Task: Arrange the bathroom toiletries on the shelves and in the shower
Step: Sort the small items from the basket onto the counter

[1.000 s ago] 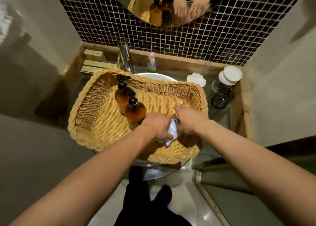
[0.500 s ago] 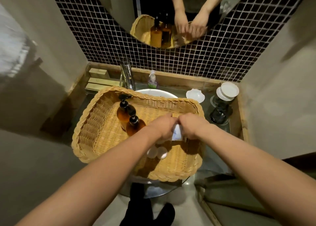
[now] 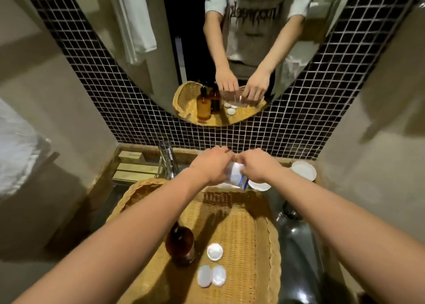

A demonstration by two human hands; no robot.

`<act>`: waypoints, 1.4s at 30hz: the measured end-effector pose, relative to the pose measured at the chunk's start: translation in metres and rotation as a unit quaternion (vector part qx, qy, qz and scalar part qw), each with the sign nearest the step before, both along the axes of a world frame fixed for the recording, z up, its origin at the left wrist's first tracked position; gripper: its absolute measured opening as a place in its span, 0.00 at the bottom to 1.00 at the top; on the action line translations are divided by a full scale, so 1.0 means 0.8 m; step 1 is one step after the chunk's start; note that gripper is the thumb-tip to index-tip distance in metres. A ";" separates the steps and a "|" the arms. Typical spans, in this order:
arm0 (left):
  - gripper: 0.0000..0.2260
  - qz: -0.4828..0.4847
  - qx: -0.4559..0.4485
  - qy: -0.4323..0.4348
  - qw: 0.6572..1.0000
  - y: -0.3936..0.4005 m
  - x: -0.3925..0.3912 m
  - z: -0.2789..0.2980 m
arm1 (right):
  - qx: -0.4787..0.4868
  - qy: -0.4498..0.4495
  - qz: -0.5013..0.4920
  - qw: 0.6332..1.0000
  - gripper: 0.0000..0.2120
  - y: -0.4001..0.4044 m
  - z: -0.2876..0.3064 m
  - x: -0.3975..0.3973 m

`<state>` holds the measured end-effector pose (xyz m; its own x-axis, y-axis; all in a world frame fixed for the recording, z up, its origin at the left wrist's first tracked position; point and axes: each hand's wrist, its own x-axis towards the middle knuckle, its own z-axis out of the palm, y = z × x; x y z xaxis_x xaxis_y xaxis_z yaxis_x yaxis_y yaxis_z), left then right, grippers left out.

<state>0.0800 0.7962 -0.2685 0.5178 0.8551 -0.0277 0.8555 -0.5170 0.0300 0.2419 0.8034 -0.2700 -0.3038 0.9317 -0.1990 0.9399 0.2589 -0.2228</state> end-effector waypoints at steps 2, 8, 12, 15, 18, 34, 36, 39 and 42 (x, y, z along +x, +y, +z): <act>0.19 -0.064 0.076 0.074 0.992 0.024 0.000 -0.007 | -0.011 0.013 -0.021 1.000 0.05 0.023 -0.010 0.002; 0.14 -0.121 0.110 0.114 0.980 0.100 -0.003 -0.051 | -0.017 0.037 -0.079 0.996 0.10 0.087 -0.061 0.001; 0.14 -0.139 0.090 0.122 0.979 0.139 -0.004 -0.095 | -0.006 0.033 -0.101 0.994 0.06 0.115 -0.099 -0.005; 0.20 -0.160 0.076 0.118 0.977 0.160 -0.004 -0.131 | -0.007 0.036 -0.106 0.994 0.07 0.127 -0.130 -0.006; 0.22 -0.152 0.038 0.092 0.983 0.172 -0.004 -0.161 | -0.024 0.033 -0.131 0.991 0.06 0.135 -0.159 -0.008; 0.18 -0.180 -0.087 0.029 0.979 0.171 -0.007 -0.228 | -0.093 0.036 -0.155 0.983 0.09 0.144 -0.227 -0.017; 0.17 -0.221 -0.103 0.057 0.968 0.169 -0.001 -0.229 | -0.111 0.051 -0.152 0.981 0.12 0.149 -0.228 -0.019; 0.17 -0.200 -0.128 0.101 0.966 0.168 -0.001 -0.234 | -0.117 0.048 -0.155 0.980 0.12 0.147 -0.228 -0.016; 0.18 -0.165 -0.130 0.122 0.970 0.170 0.001 -0.234 | -0.074 0.022 -0.152 0.985 0.08 0.138 -0.226 -0.006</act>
<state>0.0808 0.9319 -0.4559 0.7129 0.5923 -0.3754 0.6432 -0.7656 0.0135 0.2374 0.9140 -0.4512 -0.0275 0.9426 -0.3329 0.9574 -0.0709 -0.2799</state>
